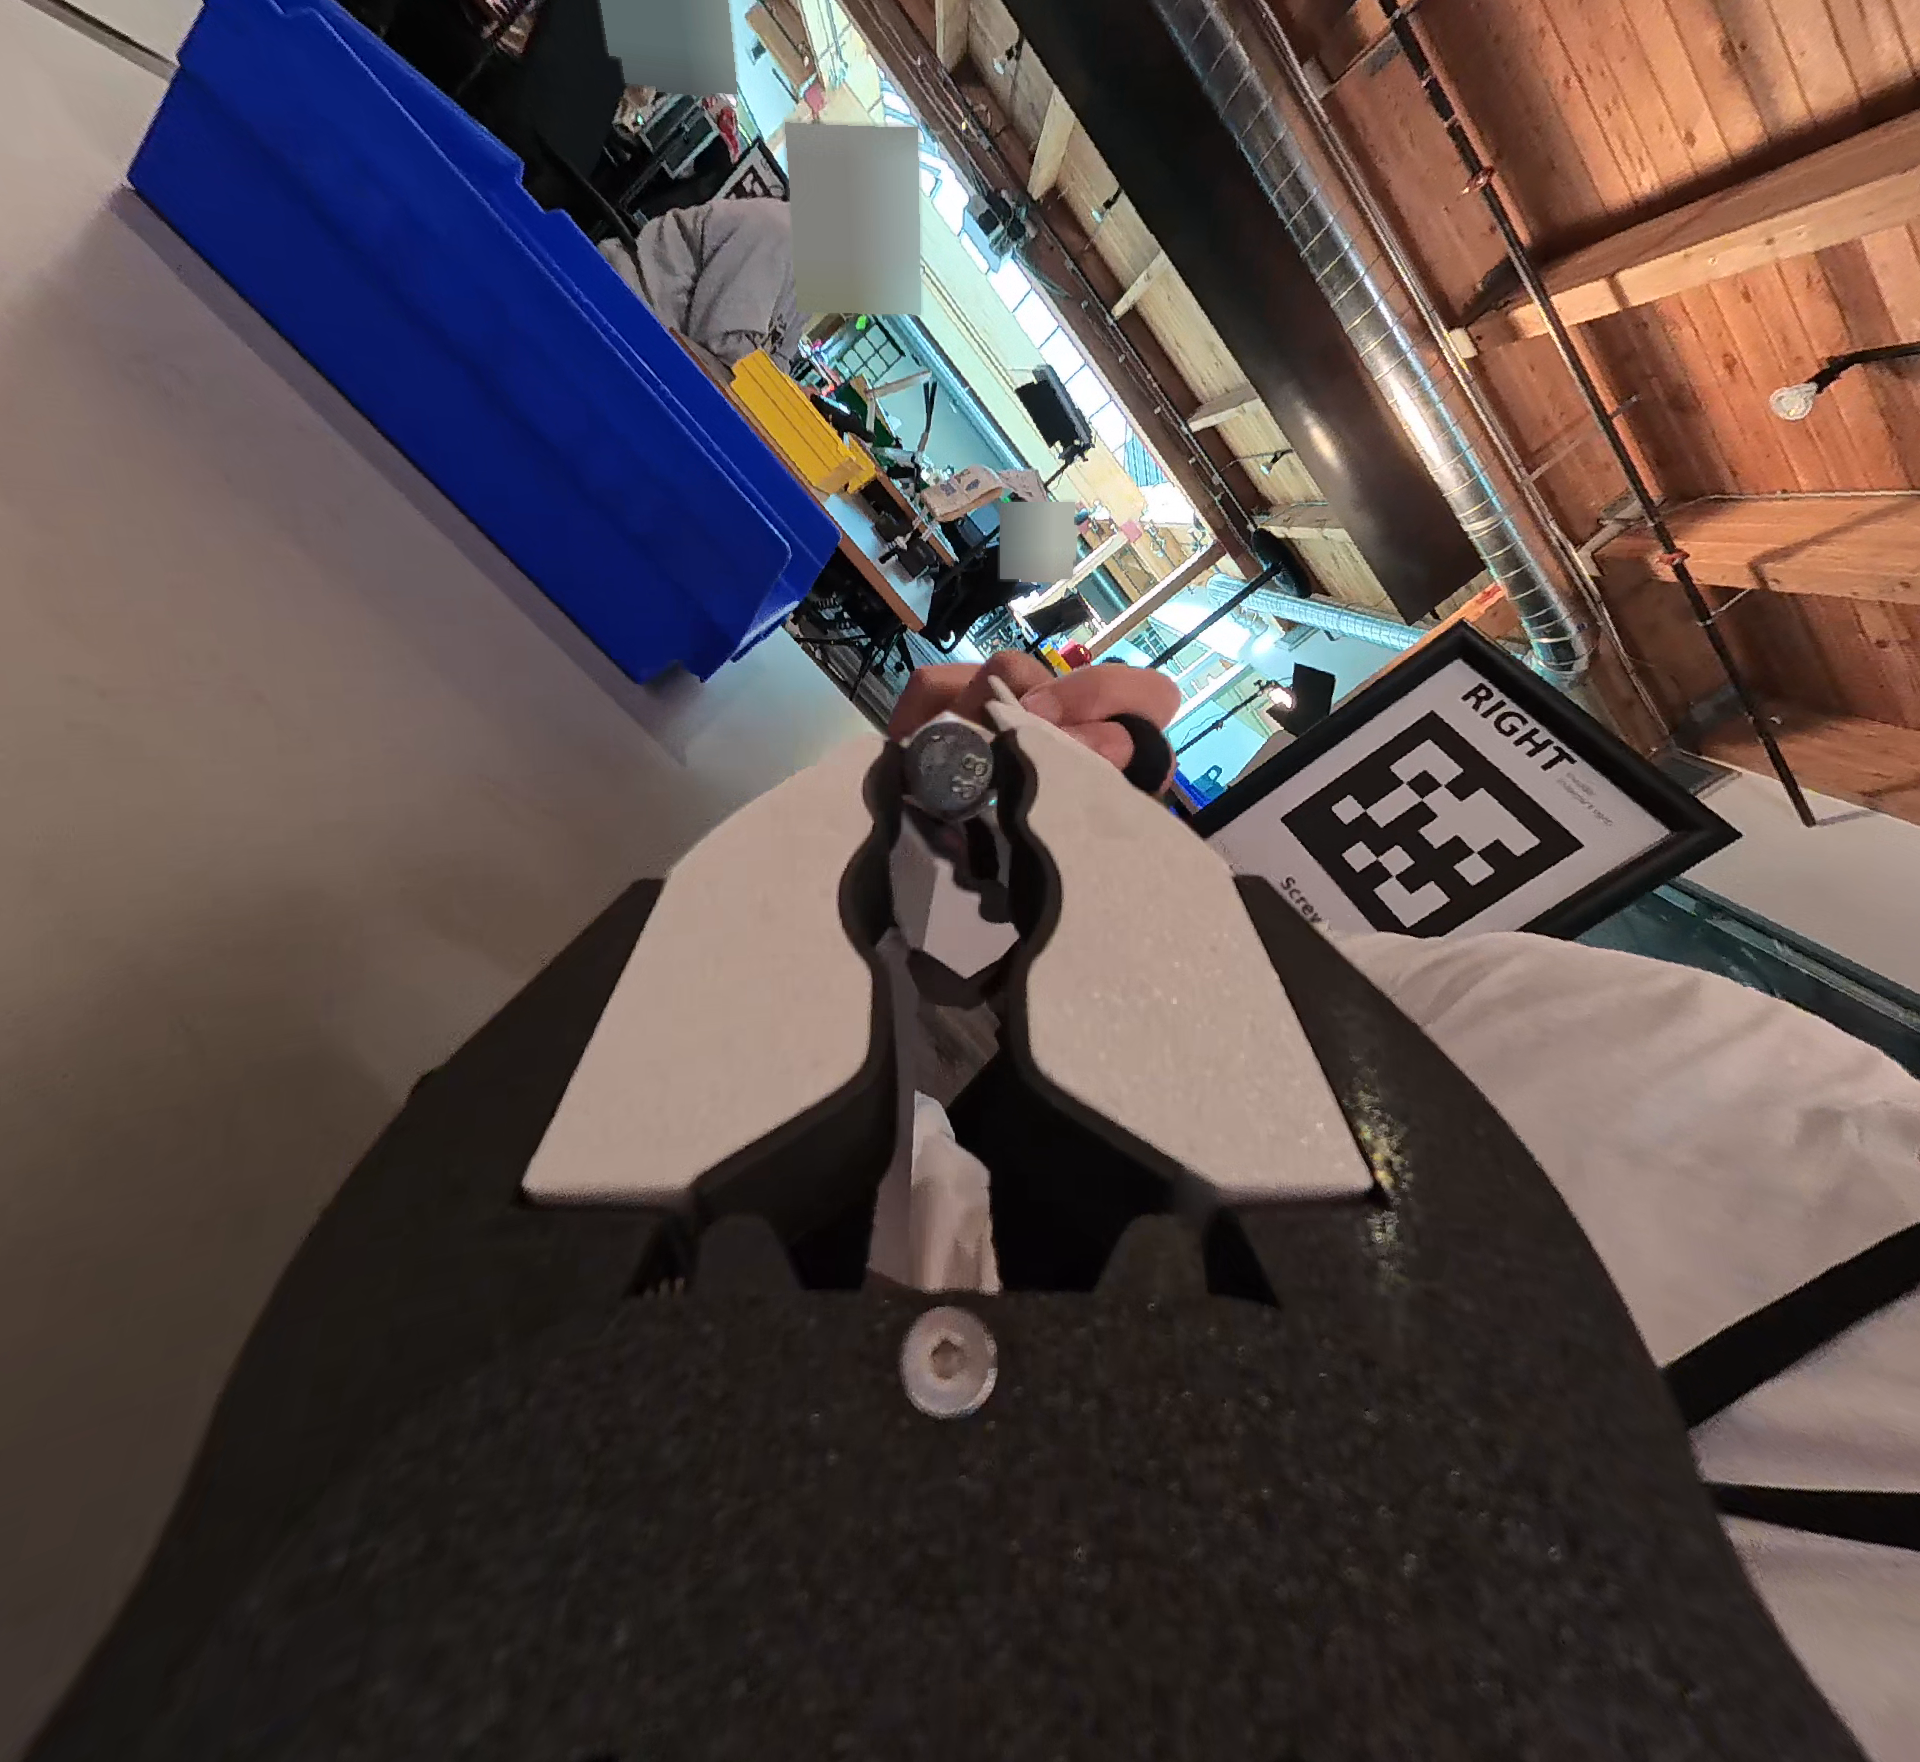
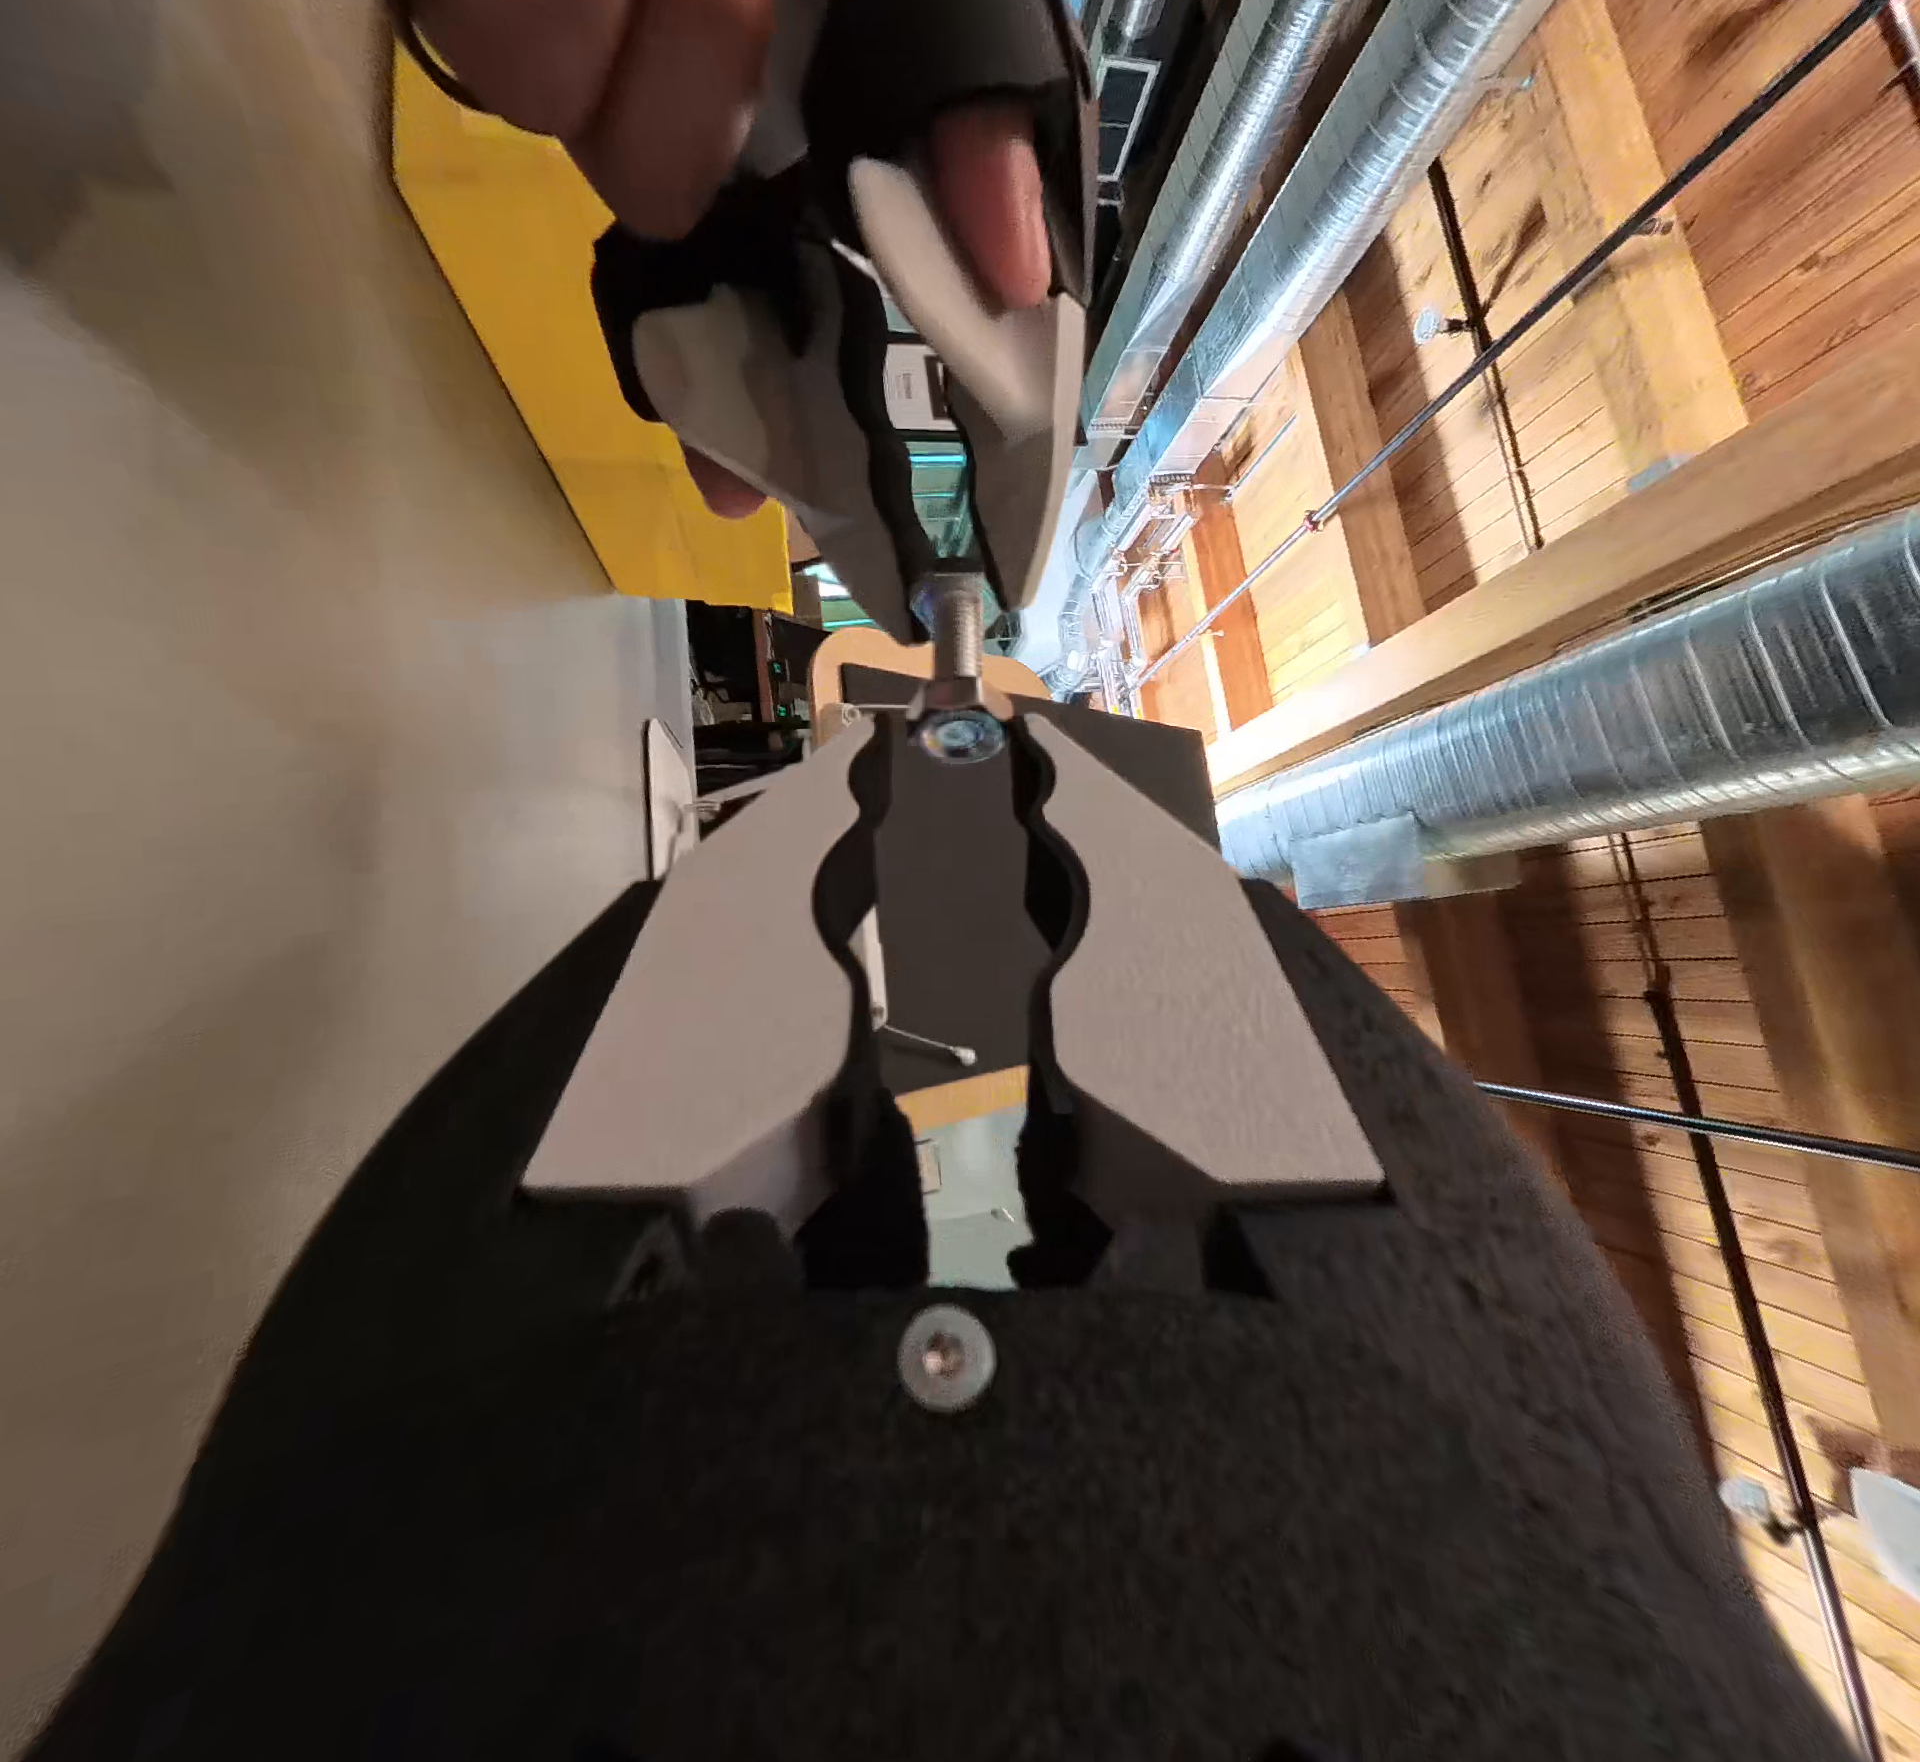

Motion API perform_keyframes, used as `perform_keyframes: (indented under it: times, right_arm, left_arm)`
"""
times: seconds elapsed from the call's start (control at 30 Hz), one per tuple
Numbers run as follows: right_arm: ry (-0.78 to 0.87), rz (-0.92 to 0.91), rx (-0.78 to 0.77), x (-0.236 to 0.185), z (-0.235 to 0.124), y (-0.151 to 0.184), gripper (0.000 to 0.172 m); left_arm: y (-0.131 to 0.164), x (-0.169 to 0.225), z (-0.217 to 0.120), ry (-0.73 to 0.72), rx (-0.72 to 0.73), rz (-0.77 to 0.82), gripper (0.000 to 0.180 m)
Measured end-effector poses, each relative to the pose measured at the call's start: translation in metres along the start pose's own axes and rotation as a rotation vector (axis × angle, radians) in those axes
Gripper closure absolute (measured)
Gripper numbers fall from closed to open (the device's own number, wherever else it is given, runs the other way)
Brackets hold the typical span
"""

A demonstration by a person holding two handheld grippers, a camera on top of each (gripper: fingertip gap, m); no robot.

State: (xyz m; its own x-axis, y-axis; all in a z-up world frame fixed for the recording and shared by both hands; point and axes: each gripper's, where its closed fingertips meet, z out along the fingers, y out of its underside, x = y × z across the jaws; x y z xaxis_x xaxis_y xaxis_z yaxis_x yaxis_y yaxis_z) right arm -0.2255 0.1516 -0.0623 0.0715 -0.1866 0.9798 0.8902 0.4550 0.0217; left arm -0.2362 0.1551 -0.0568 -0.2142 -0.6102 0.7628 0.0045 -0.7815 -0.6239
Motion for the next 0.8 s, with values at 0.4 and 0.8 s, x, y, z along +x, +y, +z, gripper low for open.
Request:
perform_keyframes:
  times: [0.4,0.8]
  right_arm:
    - [-0.473,1.238,0.069,-0.001,-0.002,-0.006,0.153]
    - [-1.04,2.494,0.35,-0.006,-0.001,-0.012,0.148]
  left_arm:
    - [-0.001,0.008,0.001,0.001,-0.022,0.154,0.164]
    - [-0.001,0.001,-0.001,-0.073,-0.024,0.287,0.164]
